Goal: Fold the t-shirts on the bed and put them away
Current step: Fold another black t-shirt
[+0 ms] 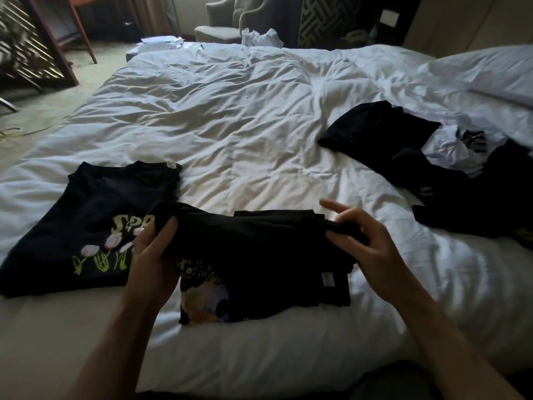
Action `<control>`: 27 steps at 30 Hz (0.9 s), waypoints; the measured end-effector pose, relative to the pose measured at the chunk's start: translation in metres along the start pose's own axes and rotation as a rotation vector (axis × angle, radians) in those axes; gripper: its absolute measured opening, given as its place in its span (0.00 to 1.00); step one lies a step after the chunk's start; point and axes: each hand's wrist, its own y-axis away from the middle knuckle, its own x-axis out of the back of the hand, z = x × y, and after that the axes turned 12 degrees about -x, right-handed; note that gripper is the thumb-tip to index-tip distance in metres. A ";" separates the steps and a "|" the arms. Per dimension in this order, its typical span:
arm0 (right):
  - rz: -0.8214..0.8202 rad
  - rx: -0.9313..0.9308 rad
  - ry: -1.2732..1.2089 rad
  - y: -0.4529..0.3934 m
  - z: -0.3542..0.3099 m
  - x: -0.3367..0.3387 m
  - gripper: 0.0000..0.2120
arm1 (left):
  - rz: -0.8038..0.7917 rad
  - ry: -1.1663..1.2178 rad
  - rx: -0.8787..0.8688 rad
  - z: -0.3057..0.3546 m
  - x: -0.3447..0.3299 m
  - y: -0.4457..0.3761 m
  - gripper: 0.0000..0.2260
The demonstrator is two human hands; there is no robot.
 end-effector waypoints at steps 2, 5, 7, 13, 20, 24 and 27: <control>-0.021 -0.089 -0.155 0.003 -0.010 0.000 0.08 | 0.020 -0.044 -0.041 0.000 0.000 -0.003 0.14; 0.089 -0.187 -0.115 -0.015 -0.011 0.000 0.05 | 0.008 -0.209 -0.089 -0.010 -0.003 -0.019 0.11; 0.189 -0.251 -0.001 -0.044 0.001 -0.001 0.05 | 0.067 -0.367 -0.032 -0.033 0.000 -0.039 0.08; 0.312 -0.413 0.399 -0.113 0.073 -0.004 0.08 | 0.078 -0.919 0.161 -0.102 0.026 -0.084 0.18; 0.311 -0.377 0.553 -0.120 0.087 0.000 0.14 | -0.004 -1.155 0.040 -0.115 0.027 -0.090 0.11; 0.059 -0.408 0.589 -0.116 0.077 0.010 0.20 | -0.194 -1.127 0.110 -0.108 0.032 -0.090 0.20; 0.007 -0.447 0.509 -0.122 0.079 0.015 0.12 | -0.367 -1.116 0.170 -0.098 0.034 -0.095 0.12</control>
